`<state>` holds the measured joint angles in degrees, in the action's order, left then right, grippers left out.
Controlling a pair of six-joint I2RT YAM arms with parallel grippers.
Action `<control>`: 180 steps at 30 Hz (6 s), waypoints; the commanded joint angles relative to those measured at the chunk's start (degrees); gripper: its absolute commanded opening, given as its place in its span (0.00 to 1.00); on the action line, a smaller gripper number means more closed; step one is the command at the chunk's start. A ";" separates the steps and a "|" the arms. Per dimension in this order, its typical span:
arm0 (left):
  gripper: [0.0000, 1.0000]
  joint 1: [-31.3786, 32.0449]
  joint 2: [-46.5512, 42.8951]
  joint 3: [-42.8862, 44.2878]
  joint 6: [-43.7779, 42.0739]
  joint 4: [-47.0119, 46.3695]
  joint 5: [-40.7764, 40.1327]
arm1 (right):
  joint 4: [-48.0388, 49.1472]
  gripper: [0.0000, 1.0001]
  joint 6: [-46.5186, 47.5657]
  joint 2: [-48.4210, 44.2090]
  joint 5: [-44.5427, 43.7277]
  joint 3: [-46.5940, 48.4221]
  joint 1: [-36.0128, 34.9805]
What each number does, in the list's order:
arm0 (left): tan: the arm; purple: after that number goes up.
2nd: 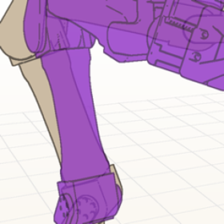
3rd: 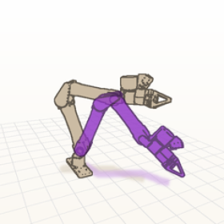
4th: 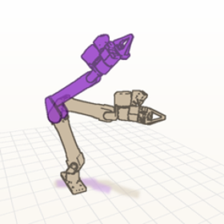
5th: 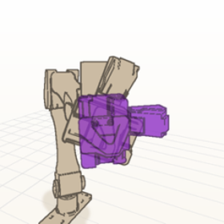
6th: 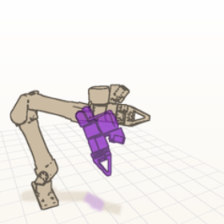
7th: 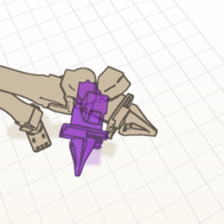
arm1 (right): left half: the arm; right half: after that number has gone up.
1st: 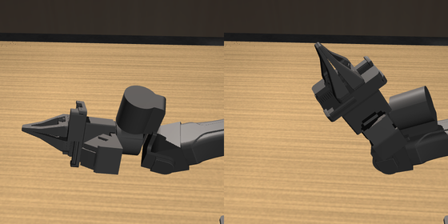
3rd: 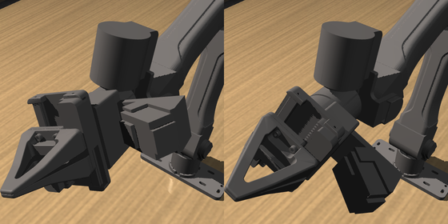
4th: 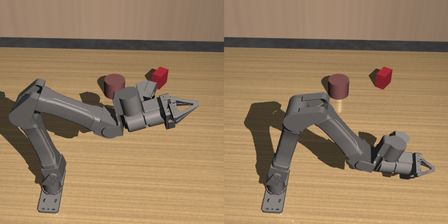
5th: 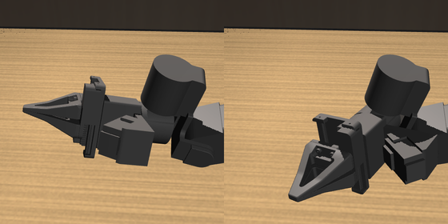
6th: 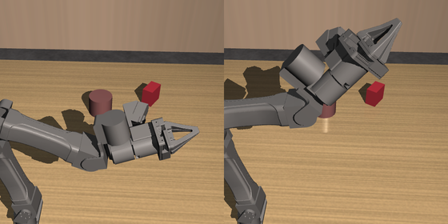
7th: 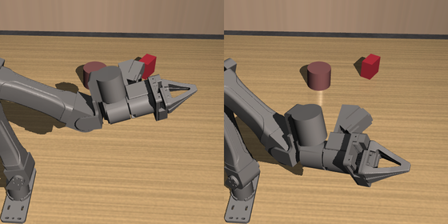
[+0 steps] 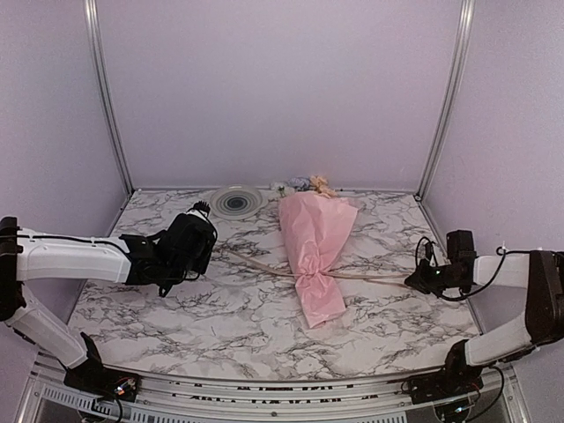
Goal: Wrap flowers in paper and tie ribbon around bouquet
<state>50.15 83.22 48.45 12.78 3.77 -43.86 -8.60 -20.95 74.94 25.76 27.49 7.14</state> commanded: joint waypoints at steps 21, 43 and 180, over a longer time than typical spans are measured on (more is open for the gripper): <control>0.00 13.35 -12.20 6.51 -15.31 -21.53 31.26 | 0.69 0.72 18.98 -10.78 0.23 21.82 -35.68; 0.00 16.71 -13.95 4.40 -17.01 -21.52 27.78 | 11.76 0.65 34.50 23.23 15.20 35.66 -47.21; 0.00 14.54 35.52 12.35 -4.25 -52.90 4.35 | -27.54 0.00 7.35 7.25 -14.33 31.68 -21.84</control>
<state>65.04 119.98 61.25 8.60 -47.35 -40.21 -36.95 -15.18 87.96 3.40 48.49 -10.74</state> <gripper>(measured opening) 0.004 0.007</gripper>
